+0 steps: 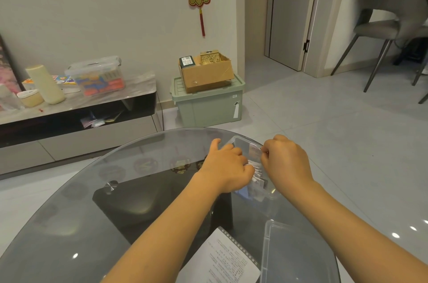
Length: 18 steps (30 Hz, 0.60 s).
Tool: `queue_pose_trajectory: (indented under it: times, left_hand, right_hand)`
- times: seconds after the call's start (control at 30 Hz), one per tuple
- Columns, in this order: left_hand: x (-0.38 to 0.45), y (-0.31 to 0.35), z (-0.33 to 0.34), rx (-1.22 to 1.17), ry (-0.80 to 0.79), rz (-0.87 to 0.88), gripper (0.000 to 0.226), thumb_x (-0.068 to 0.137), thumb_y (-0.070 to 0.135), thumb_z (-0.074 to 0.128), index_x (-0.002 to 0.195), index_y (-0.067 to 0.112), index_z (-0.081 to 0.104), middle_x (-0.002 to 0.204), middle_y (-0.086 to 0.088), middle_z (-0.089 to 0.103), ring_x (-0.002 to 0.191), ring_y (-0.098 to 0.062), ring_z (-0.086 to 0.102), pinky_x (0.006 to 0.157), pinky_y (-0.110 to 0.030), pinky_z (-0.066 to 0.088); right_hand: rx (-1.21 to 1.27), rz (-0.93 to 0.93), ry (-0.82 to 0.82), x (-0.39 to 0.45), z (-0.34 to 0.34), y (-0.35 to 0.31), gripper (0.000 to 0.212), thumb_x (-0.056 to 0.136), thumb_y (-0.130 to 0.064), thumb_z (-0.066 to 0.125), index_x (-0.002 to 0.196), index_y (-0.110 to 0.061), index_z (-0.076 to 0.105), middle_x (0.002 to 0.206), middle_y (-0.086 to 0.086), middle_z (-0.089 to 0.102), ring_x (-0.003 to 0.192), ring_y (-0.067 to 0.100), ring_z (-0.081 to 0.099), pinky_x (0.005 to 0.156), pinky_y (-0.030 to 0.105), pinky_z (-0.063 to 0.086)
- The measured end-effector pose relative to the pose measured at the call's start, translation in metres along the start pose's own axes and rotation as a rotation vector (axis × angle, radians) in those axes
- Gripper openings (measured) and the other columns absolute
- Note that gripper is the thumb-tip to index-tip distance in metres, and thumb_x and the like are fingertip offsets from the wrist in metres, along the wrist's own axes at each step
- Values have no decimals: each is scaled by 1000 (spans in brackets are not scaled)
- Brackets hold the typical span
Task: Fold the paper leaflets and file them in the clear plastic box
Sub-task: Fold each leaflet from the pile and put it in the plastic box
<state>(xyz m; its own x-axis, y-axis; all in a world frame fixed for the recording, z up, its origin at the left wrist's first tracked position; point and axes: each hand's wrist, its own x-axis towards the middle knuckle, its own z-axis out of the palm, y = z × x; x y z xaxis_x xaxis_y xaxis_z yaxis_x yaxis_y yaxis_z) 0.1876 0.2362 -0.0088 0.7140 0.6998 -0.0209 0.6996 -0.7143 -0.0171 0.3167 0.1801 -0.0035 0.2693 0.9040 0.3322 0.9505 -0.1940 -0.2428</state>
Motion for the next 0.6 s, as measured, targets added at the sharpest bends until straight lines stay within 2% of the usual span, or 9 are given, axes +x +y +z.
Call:
queue_pose_trajectory:
  times: [0.17, 0.27, 0.37, 0.43, 0.53, 0.6]
  left_hand:
    - [1, -1, 0, -28, -18, -2, 60, 91, 40, 13, 113, 18, 65, 127, 0, 55, 118, -15, 42, 113, -47, 4]
    - [1, -1, 0, -57, -37, -13, 66, 85, 40, 9, 106, 17, 67, 116, 1, 64, 115, -14, 43, 112, -45, 3]
    - [-1, 0, 0, -104, -5, -21, 52, 91, 38, 18, 103, 17, 63, 105, -1, 65, 112, -15, 43, 114, -45, 3]
    - [-2, 0, -1, -127, 22, -20, 49, 89, 38, 19, 104, 17, 60, 104, -1, 64, 112, -16, 44, 114, -46, 1]
    - [-4, 0, 1, -137, 60, -10, 57, 81, 39, 15, 110, 19, 59, 108, 0, 63, 114, -16, 45, 115, -46, -1]
    - [-5, 0, 1, -149, 92, -4, 58, 81, 39, 16, 114, 20, 59, 112, 1, 63, 115, -15, 45, 115, -46, -3]
  right_hand:
    - [-5, -2, -11, -1, -2, -1, 22, 90, -6, 45, 95, -10, 66, 97, 6, 57, 78, 25, 57, 59, 26, 32]
    - [-16, -10, -32, 0, -1, -3, 21, 88, -4, 46, 94, -9, 66, 94, 6, 56, 70, 22, 47, 56, 25, 31]
    - [-34, -24, -70, 2, 0, -4, 21, 88, -2, 47, 92, -9, 67, 85, 4, 48, 68, 22, 44, 46, 22, 22]
    - [-28, -40, -87, 4, 0, -4, 21, 88, -2, 48, 93, -9, 67, 86, 5, 49, 69, 21, 44, 49, 22, 25]
    - [-49, -70, -130, 6, 1, -6, 20, 91, -7, 48, 100, -12, 66, 96, 5, 57, 72, 19, 45, 59, 23, 32]
    - [-86, -95, -177, 6, 0, -9, 19, 92, -7, 48, 102, -11, 64, 88, 4, 53, 73, 18, 43, 53, 20, 30]
